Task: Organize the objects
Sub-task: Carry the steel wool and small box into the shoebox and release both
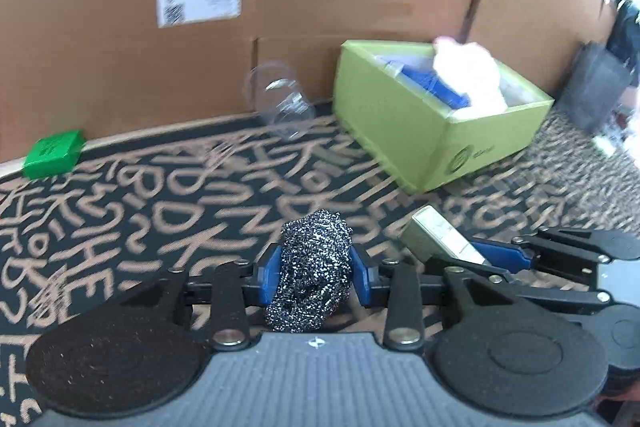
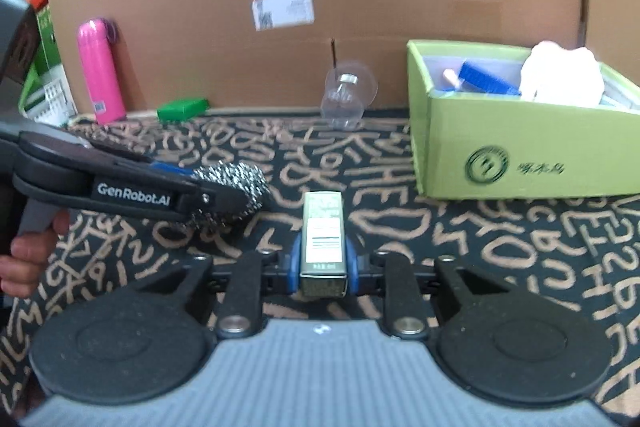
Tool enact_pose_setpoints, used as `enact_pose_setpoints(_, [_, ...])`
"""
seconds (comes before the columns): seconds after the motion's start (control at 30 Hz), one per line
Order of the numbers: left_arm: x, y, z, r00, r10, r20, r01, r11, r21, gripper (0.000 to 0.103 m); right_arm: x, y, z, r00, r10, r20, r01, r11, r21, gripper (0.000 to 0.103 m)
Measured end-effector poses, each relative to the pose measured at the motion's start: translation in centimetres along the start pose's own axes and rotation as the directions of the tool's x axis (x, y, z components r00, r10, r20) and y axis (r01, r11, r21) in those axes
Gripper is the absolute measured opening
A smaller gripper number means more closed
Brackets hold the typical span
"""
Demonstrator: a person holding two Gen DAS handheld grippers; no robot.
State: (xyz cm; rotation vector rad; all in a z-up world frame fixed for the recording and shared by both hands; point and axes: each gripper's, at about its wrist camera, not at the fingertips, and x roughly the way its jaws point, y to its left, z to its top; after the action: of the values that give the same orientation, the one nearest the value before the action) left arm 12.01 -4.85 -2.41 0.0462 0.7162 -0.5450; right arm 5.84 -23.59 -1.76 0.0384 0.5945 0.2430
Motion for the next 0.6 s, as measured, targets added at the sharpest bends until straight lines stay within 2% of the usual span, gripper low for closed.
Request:
enact_pose_setpoints(0.1, [-0.8, -1.5, 2.1, 0.998, -0.031, 0.053, 0.031, 1.000, 0.001, 0.039, -2.2, -1.3, 1.4, 0.997, -0.013, 0.070, 0.013, 1.000, 0.008, 0.022])
enact_pose_setpoints(0.23, [-1.5, -4.0, 5.4, 0.989, -0.072, 0.131, 0.071, 0.997, 0.014, 0.039, -4.8, -3.4, 3.6, 0.984, -0.075, 0.162, 0.074, 0.997, 0.012, 0.022])
enact_pose_setpoints(0.43, [-0.2, -7.8, 10.2, 0.974, -0.127, 0.186, 0.125, 0.992, 0.020, 0.039, -6.9, -6.9, 6.6, 0.946, -0.196, 0.257, 0.195, 0.980, 0.027, 0.022])
enact_pose_setpoints(0.6, [3.0, -10.8, 13.1, 0.971, -0.123, 0.206, 0.121, 0.992, 0.026, 0.039, -6.2, -10.1, 8.3, 0.913, -0.285, 0.291, 0.291, 0.956, 0.026, 0.022])
